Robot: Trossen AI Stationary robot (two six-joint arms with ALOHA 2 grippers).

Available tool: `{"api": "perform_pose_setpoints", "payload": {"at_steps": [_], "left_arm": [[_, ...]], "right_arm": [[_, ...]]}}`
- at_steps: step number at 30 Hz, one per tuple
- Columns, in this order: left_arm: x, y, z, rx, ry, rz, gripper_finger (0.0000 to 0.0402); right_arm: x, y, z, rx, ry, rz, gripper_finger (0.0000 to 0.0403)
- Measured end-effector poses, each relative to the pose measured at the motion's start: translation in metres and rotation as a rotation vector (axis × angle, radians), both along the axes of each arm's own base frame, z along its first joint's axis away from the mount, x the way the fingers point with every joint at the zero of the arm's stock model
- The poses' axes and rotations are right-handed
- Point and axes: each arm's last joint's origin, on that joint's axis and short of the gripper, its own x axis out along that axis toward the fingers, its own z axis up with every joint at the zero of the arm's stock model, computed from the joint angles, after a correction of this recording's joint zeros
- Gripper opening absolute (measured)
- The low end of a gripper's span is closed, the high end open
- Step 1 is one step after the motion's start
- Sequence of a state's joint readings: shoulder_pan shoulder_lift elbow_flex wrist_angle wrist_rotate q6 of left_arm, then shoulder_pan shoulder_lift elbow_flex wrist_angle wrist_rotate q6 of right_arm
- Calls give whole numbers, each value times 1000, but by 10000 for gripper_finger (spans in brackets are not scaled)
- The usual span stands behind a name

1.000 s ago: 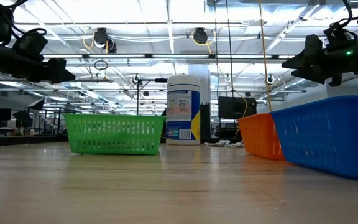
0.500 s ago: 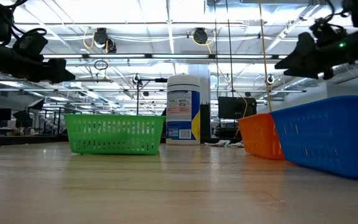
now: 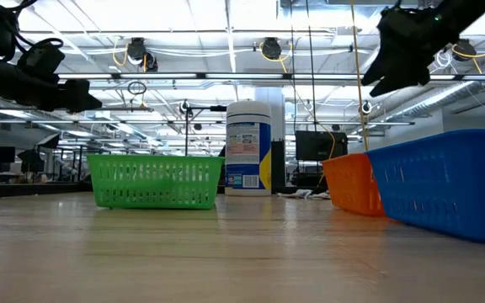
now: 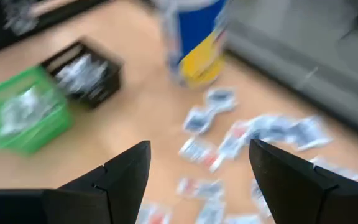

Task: Pick & Place First Aid Supplies
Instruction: Put the orange pad into the orange bin

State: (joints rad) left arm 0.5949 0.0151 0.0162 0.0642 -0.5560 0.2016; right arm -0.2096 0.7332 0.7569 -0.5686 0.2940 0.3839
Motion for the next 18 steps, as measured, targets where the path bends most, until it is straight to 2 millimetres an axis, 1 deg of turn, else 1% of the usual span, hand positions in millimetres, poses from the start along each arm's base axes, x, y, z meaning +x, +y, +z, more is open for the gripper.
{"api": "perform_pose_setpoints", "payload": {"at_steps": [3,6,13,16,18], "left_arm": [[0,0,0,0,0,0,320],[0,0,0,0,0,0,324],[0,0,0,0,0,0,320],[0,0,0,0,0,0,314],[0,0,0,0,0,0,310]], "right_arm": [[13,1,2,154,35,37,267],[25,1,0,325,75,24,267],[50,1,-20,678,155,-68,267],[55,2,-29,800,202,-107,267],[56,3,-34,849,242,-134,267]]}}
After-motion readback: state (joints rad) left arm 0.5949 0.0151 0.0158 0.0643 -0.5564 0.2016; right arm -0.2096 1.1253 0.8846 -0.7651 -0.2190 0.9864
